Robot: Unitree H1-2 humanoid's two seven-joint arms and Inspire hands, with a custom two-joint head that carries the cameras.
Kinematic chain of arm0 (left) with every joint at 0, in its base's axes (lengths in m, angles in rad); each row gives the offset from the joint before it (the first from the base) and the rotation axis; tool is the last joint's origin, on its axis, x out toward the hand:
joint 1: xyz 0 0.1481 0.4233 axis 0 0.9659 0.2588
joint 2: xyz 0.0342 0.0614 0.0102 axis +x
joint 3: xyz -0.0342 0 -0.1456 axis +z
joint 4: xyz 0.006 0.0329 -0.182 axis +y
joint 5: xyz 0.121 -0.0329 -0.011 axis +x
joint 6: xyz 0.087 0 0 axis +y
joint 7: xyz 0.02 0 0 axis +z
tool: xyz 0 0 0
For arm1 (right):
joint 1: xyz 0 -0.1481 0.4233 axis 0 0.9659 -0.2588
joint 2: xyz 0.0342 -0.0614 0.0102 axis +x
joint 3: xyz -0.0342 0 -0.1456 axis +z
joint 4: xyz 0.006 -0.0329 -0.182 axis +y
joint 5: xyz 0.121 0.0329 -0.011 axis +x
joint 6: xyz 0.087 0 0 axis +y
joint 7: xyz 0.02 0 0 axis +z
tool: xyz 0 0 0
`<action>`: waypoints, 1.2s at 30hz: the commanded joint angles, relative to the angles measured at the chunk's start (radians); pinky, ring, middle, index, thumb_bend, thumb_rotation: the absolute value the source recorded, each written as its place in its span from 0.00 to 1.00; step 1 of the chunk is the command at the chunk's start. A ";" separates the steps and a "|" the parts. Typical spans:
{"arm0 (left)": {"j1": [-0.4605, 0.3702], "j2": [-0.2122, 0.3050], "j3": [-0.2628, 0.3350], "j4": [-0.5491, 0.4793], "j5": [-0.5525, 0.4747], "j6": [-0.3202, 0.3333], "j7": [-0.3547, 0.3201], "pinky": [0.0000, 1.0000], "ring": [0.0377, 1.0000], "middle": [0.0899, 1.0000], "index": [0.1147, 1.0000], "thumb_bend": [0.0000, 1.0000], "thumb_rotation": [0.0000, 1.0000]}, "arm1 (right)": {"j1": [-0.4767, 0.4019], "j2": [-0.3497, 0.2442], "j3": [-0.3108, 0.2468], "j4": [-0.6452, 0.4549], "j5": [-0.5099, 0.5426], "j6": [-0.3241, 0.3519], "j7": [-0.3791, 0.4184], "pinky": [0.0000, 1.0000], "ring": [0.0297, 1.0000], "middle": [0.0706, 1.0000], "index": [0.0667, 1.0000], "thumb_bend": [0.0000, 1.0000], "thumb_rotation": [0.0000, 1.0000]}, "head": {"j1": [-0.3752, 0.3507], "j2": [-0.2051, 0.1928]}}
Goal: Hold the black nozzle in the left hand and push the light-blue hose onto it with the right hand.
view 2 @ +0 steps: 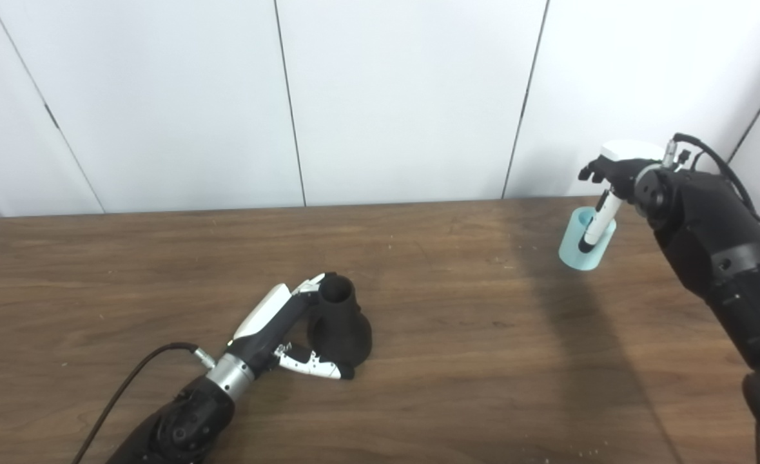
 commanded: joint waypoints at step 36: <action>0.174 -0.031 -0.055 0.106 0.056 0.017 -0.019 1.00 0.96 0.80 0.42 0.50 0.08 | -0.067 -0.037 0.061 0.004 -0.076 -0.110 -0.017 0.45 0.53 0.63 0.75 0.92 0.11 | 0.002 0.015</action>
